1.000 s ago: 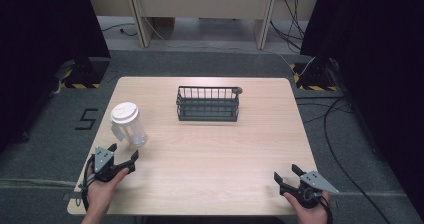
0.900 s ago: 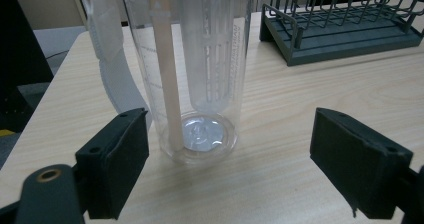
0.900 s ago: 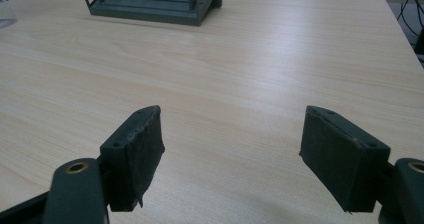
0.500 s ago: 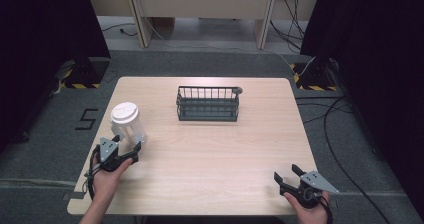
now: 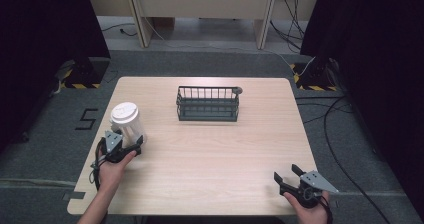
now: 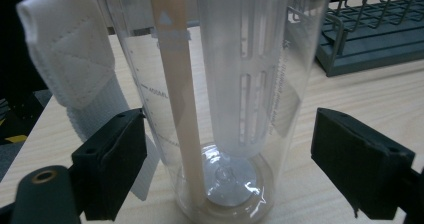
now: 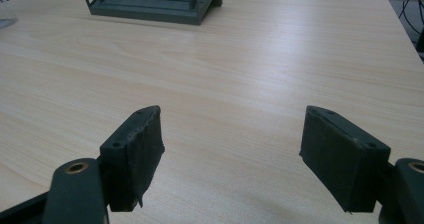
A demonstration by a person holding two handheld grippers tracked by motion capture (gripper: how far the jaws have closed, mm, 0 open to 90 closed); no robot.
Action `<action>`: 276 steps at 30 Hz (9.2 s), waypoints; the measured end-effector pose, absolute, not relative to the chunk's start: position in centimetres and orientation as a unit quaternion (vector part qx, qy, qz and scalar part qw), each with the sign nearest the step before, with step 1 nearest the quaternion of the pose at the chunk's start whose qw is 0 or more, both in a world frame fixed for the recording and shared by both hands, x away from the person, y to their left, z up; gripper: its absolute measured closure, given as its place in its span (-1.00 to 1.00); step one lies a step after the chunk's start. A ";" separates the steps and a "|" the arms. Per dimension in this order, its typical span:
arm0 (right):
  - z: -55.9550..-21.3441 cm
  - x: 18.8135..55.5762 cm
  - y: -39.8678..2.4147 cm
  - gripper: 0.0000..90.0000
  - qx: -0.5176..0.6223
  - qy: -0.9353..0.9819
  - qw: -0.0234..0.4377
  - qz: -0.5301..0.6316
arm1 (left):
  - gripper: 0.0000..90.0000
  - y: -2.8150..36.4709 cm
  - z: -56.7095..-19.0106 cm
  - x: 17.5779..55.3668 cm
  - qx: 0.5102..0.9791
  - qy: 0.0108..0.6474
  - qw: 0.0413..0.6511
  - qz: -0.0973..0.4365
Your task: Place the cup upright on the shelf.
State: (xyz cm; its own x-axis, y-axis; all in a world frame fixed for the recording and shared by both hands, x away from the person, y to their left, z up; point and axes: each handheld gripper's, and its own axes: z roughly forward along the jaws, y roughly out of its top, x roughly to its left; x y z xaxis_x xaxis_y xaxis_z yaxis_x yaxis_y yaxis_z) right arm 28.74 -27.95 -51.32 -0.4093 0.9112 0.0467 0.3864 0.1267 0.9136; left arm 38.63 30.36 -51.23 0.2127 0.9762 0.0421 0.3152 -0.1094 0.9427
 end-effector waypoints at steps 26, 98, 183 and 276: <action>-51.3 28.8 -27.9 -0.44 0.467 0.700 0.275 0.466 | -0.62 30.1 -51.4 40.9 0.614 0.508 0.468 0.381; -51.3 28.9 -27.9 -0.44 0.470 0.698 0.273 0.466 | -0.60 19.4 -44.3 40.9 0.655 0.398 0.547 0.336; -51.3 28.9 -28.0 -0.44 0.472 0.697 0.267 0.470 | -0.60 10.5 -40.0 48.0 0.680 0.351 0.557 0.323; -51.3 29.1 -28.0 -0.44 0.466 0.707 0.256 0.466 | -0.68 7.5 -43.6 54.5 0.704 0.435 0.486 0.283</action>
